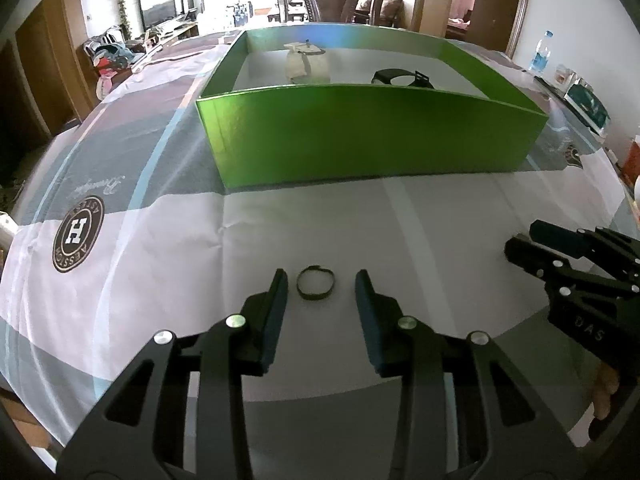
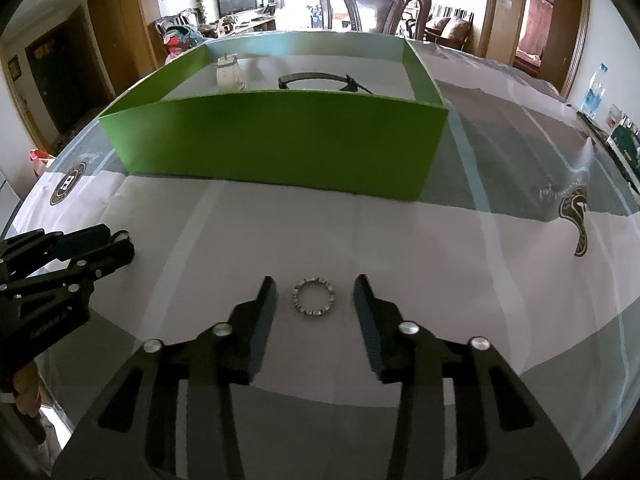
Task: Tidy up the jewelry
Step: 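Lift the black ring with the left gripper while the right lifts the silver bead ring, then carry both rings over the green box and open both grippers to drop them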
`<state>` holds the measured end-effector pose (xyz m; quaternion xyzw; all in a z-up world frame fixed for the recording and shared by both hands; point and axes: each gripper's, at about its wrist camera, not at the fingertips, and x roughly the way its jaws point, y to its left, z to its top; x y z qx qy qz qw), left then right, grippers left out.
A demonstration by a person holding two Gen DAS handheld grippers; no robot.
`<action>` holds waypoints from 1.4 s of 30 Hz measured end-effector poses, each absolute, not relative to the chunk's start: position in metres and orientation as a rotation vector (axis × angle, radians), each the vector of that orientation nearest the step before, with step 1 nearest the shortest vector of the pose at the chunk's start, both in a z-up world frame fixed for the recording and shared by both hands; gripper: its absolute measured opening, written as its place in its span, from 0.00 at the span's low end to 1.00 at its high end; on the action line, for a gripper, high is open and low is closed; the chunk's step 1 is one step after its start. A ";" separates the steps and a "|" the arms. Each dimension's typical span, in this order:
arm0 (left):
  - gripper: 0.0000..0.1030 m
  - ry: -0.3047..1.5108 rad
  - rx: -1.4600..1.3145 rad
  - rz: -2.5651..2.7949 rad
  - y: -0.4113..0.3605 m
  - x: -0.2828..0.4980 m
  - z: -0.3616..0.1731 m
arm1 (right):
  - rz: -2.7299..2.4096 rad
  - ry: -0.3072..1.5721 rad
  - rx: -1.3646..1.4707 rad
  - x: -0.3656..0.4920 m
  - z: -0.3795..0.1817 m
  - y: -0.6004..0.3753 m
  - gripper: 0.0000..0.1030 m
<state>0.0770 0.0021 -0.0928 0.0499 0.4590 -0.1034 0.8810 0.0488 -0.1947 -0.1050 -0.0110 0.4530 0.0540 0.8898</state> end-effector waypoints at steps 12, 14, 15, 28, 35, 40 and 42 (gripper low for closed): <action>0.20 0.956 0.100 -0.204 0.003 0.079 -0.092 | 0.136 0.942 -0.015 0.048 -0.104 -0.195 0.21; 0.20 0.956 0.100 -0.204 0.003 0.079 -0.092 | 0.135 0.941 -0.015 0.048 -0.103 -0.195 0.21; 0.20 0.956 0.101 -0.204 0.003 0.079 -0.092 | 0.136 0.942 -0.014 0.048 -0.103 -0.195 0.21; 0.20 0.949 0.106 -0.207 -0.001 0.077 -0.086 | 0.135 0.942 -0.006 0.049 -0.102 -0.196 0.21; 0.20 0.848 0.115 -0.199 0.003 0.081 -0.048 | 0.147 0.854 0.011 0.052 -0.066 -0.203 0.21; 0.20 0.749 0.117 -0.186 0.008 0.095 -0.006 | 0.143 0.764 -0.001 0.063 -0.028 -0.208 0.21; 0.20 0.710 0.126 -0.186 0.007 0.102 0.010 | 0.136 0.715 -0.013 0.071 -0.008 -0.210 0.21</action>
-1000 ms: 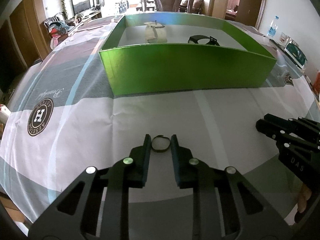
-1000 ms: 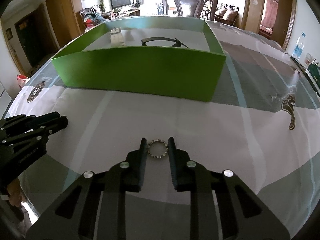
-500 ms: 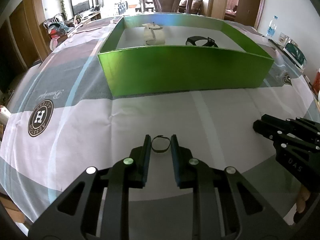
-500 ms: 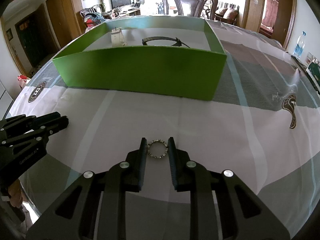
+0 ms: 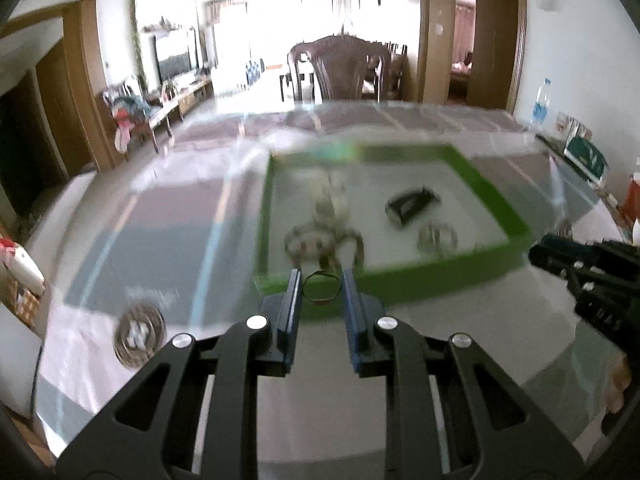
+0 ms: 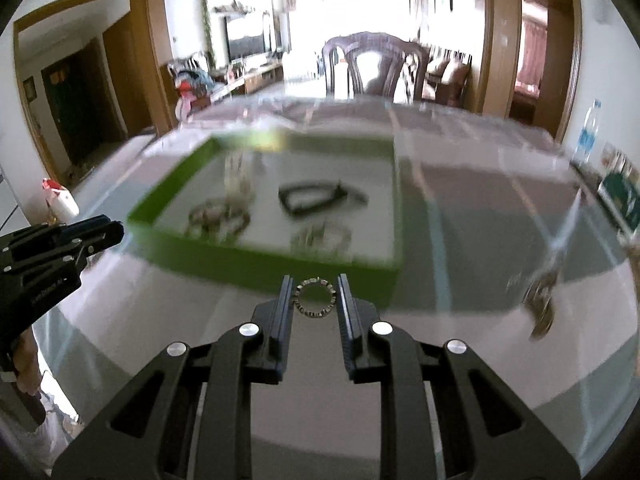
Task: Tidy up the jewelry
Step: 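Carry both rings over the green box and open both grippers to drop them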
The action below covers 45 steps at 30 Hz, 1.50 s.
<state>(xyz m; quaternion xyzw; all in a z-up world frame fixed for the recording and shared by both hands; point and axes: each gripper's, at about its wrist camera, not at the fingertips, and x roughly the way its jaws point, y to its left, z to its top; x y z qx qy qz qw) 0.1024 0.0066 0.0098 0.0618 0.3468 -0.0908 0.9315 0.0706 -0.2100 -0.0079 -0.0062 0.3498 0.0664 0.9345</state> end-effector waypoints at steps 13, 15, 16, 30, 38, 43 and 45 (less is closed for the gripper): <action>0.20 0.809 0.111 -0.199 -0.016 0.198 -0.013 | 0.149 0.800 0.010 0.166 -0.025 -0.205 0.21; 0.20 0.832 0.125 -0.173 -0.017 0.203 -0.026 | 0.132 0.828 0.034 0.172 -0.038 -0.206 0.21; 0.20 0.836 0.125 -0.168 -0.016 0.204 -0.029 | 0.132 0.834 0.036 0.173 -0.043 -0.206 0.21; 0.20 0.860 0.126 -0.160 -0.016 0.214 -0.045 | 0.089 0.846 0.010 0.178 -0.059 -0.207 0.21; 0.20 0.859 0.127 -0.159 -0.016 0.214 -0.044 | 0.068 0.850 0.017 0.180 -0.061 -0.209 0.21; 0.62 0.814 0.125 -0.129 -0.015 0.208 -0.038 | 0.043 0.803 0.019 0.171 -0.050 -0.210 0.48; 0.65 0.799 0.124 -0.135 -0.013 0.202 -0.032 | 0.033 0.771 0.019 0.160 -0.039 -0.210 0.59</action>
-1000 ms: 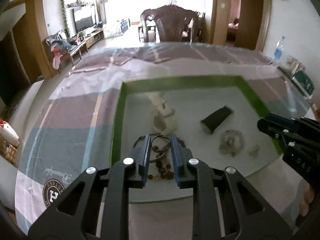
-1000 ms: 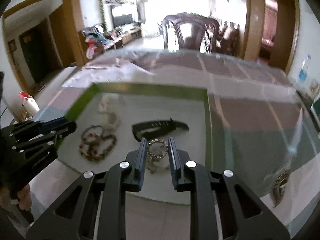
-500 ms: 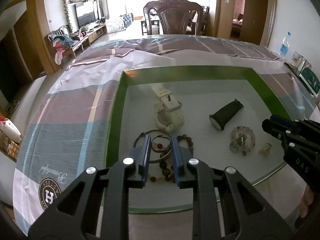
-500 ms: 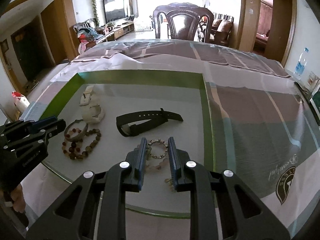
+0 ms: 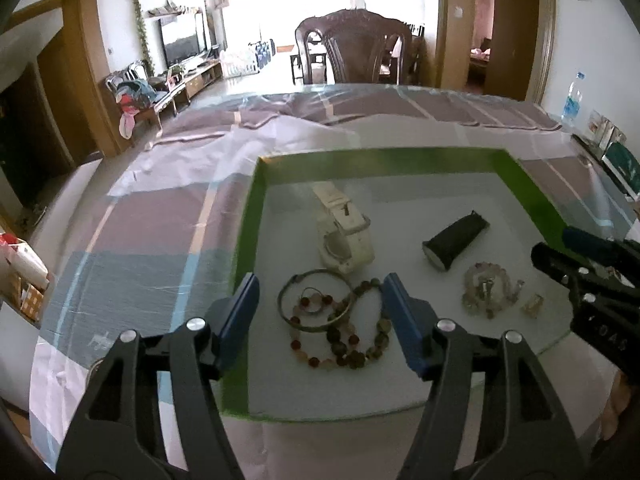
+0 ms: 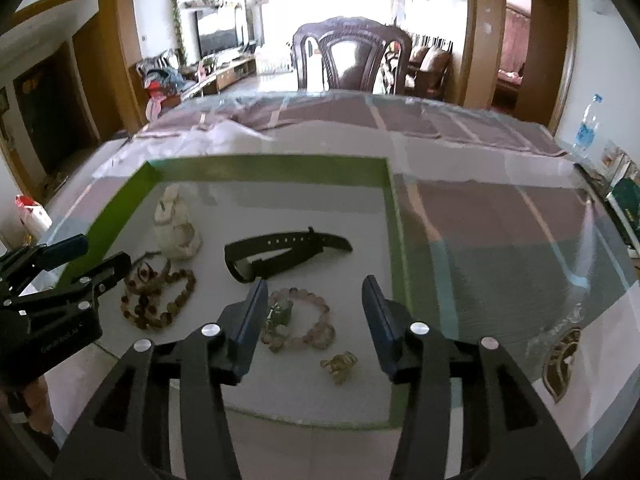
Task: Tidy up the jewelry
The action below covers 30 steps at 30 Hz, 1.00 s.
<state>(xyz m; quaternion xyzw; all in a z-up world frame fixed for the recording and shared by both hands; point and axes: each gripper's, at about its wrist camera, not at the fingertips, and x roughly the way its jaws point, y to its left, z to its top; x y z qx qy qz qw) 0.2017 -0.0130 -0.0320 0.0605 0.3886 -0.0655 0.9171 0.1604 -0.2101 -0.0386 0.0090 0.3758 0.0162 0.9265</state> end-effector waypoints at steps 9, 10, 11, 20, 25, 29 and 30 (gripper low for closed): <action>0.95 0.604 0.141 -0.071 0.002 0.119 0.013 | -0.037 0.570 -0.017 0.081 0.010 -0.198 0.97; 0.96 0.585 0.146 -0.056 0.004 0.107 0.015 | -0.043 0.549 -0.018 0.072 0.013 -0.196 0.97; 0.96 0.567 0.146 -0.044 0.006 0.096 0.016 | -0.052 0.535 -0.018 0.064 0.015 -0.194 0.97; 0.96 0.556 0.113 -0.026 0.021 0.040 0.016 | -0.104 0.510 0.007 0.008 0.014 -0.179 0.97; 0.96 0.541 0.109 -0.029 0.024 0.026 0.023 | -0.106 0.511 -0.022 -0.008 0.010 -0.170 0.97; 0.96 0.537 0.115 -0.036 0.022 0.019 0.025 | -0.107 0.510 -0.014 -0.013 0.010 -0.172 0.97; 0.96 0.536 0.116 -0.040 0.022 0.018 0.025 | -0.109 0.510 -0.013 -0.013 0.010 -0.172 0.97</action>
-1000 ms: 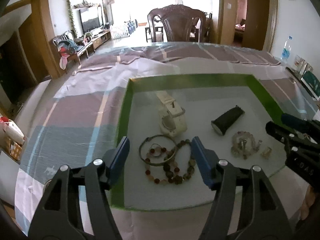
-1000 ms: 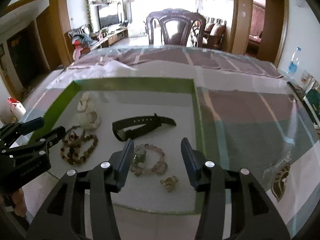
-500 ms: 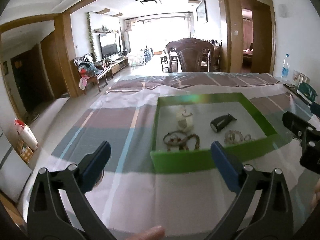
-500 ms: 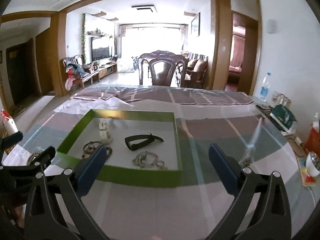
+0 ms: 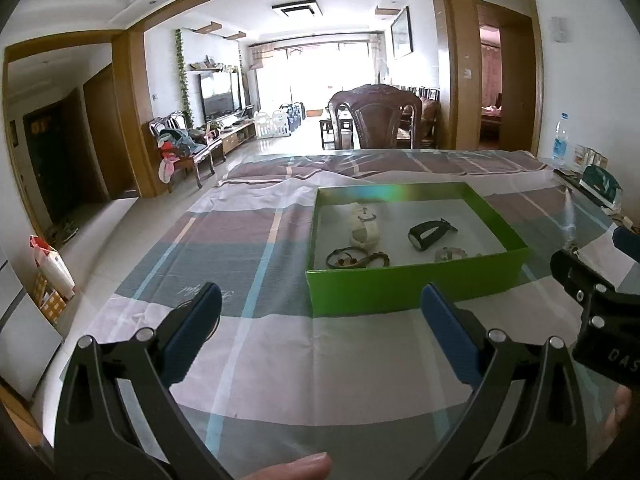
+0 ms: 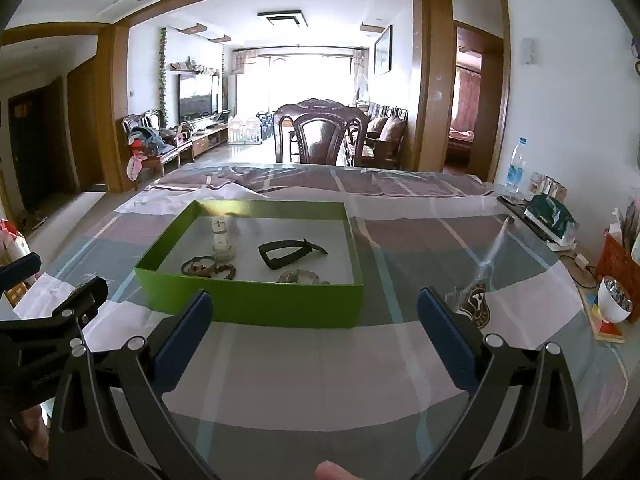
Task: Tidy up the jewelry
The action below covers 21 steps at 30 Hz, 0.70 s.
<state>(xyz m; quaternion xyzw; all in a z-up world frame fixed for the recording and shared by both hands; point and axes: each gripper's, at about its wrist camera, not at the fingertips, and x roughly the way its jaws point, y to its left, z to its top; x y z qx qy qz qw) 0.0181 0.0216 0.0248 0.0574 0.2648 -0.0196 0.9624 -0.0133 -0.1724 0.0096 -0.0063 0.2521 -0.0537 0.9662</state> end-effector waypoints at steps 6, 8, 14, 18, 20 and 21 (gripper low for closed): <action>0.96 0.542 0.122 -0.049 0.015 0.020 0.025 | -0.113 0.516 -0.010 -0.013 0.008 -0.176 0.97; 0.96 0.543 0.125 -0.051 0.014 0.020 0.024 | -0.115 0.516 -0.007 -0.014 0.008 -0.177 0.97; 0.96 0.554 0.124 -0.053 0.012 0.025 0.023 | -0.117 0.528 -0.005 -0.012 0.005 -0.180 0.97; 0.96 0.557 0.127 -0.057 0.011 0.026 0.023 | -0.118 0.529 -0.004 -0.010 0.004 -0.181 0.97; 0.96 0.557 0.127 -0.058 0.010 0.026 0.023 | -0.117 0.529 -0.003 -0.011 0.004 -0.181 0.97; 0.96 0.557 0.127 -0.059 0.010 0.026 0.022 | -0.118 0.528 -0.005 -0.010 0.005 -0.181 0.97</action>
